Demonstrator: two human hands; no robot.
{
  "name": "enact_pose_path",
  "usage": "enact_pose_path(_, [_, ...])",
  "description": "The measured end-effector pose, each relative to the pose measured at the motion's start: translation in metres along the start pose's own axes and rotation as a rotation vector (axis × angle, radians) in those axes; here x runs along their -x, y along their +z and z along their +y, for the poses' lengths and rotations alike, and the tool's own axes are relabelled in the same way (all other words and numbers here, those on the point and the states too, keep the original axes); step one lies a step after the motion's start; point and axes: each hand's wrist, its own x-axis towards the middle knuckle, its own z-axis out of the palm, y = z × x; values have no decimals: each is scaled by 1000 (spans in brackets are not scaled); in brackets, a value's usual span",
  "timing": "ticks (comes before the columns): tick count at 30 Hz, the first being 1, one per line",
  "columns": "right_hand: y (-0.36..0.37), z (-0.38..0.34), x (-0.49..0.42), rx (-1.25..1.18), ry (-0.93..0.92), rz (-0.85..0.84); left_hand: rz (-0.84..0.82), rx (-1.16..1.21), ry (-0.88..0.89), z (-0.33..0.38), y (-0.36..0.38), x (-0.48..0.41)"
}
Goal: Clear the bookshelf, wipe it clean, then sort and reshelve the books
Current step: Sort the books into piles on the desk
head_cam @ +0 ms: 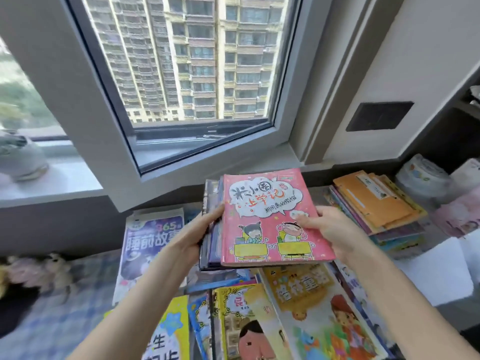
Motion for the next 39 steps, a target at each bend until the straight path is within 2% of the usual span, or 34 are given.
enact_pose_path(3, [-1,-13,-11,44,12,-23,117,5,21,-4,-22,13])
enact_pose_path(7, [-34,-23,-49,-72,72,106,245,-3,-11,-3,-47,28])
enact_pose_path(9, [-50,-24,-68,-54,152,142,308,2,-41,0,-59,33])
enact_pose_path(14, [-63,-5,-113,115,395,74,397,31,-116,1,-75,38])
enact_pose_path(17, [-50,4,-143,150,451,11,410,38,-139,2,-75,39])
enact_pose_path(19, [-36,8,-159,186,423,-12,427,53,-148,1,-71,37])
enact_pose_path(22, [-9,21,-168,111,357,-92,442,58,-157,0,-66,32])
enact_pose_path(26, [10,42,-173,82,184,-211,455,47,-164,-3,-59,24])
enact_pose_path(30, [1,61,-182,174,138,-156,453,41,-181,-6,-55,19])
enact_pose_path(32, [-2,71,-185,388,145,-114,455,47,-185,-6,-55,15])
enact_pose_path(33, [-2,77,-189,586,113,-84,454,47,-182,-6,-54,13])
enact_pose_path(35, [-4,80,-198,1003,-20,78,450,46,-172,-6,-54,8])
enact_pose_path(37, [-2,68,-197,1107,-151,145,434,50,-162,-5,-53,5])
enact_pose_path(39, [5,44,-180,1074,-244,176,414,57,-153,-6,-53,2])
